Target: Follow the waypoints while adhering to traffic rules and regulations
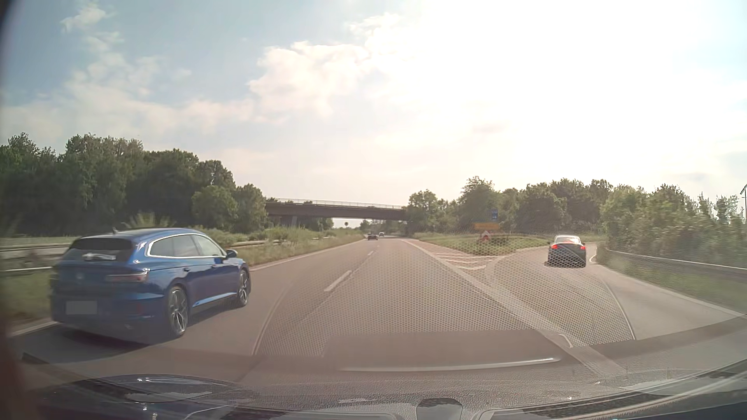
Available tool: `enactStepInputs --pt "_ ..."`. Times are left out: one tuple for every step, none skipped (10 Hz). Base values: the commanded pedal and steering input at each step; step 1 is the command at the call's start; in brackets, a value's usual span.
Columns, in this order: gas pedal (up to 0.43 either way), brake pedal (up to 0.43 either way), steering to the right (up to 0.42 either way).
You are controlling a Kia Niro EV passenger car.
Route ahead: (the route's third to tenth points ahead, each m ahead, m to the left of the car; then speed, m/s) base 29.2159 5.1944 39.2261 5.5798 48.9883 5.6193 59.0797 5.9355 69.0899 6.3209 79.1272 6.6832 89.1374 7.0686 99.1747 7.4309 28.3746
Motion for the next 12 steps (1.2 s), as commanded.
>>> enactStepInputs --pt "0.189 0.000 -0.005" --pt "0.189 0.000 -0.004" --pt "0.189 0.000 -0.005" --pt "0.189 0.000 -0.004" --pt "0.189 0.000 -0.004" --pt "0.189 0.000 -0.005" --pt "0.189 0.000 -0.005" --pt "0.189 0.000 -0.005" --pt "0.189 0.000 -0.005" --pt "0.189 0.000 -0.005" --pt "0.189 0.000 -0.005" --pt "0.189 0.000 -0.005"
